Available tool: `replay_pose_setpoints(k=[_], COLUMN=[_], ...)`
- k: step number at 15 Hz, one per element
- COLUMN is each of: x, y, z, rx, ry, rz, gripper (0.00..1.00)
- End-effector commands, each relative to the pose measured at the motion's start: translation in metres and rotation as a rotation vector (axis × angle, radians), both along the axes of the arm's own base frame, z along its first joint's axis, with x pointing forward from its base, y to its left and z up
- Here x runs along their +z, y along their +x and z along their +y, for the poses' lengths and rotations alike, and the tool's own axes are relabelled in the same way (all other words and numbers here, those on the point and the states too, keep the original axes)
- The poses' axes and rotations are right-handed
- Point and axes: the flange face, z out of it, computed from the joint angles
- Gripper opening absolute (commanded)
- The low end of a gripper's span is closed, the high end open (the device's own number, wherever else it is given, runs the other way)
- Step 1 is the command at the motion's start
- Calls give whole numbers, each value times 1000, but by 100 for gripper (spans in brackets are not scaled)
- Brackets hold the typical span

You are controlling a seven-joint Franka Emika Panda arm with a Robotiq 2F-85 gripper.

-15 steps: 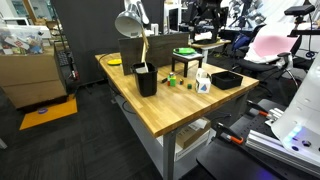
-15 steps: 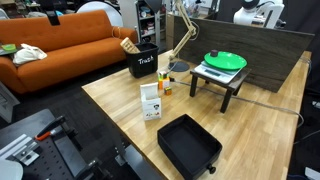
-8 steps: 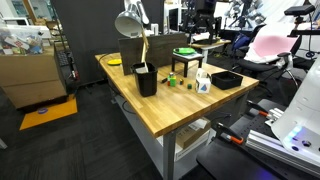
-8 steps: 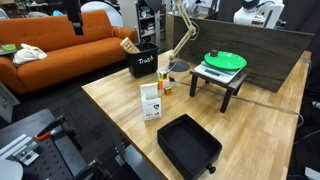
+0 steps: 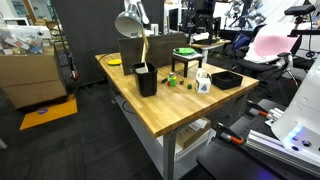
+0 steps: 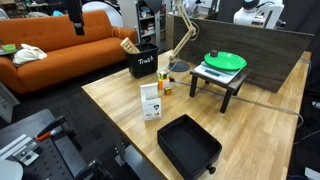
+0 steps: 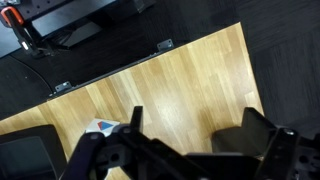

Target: Turn on the lamp

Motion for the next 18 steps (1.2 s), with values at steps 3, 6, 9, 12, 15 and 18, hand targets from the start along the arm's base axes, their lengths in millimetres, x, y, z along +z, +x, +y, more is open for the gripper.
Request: replay_pose_setpoints(k=[3, 6, 9, 12, 15, 18], x=[2, 6, 8, 4, -2, -7], y=[10, 34, 69, 106, 132, 130], z=[-1, -7, -13, -17, -17, -17], rx=[1, 26, 49, 57, 65, 68], ry=[-23, -68, -123, -191, -211, -193], rz=[-11, -53, -90, -100, -91, -94], gripper=[100, 100, 100, 100, 100, 100])
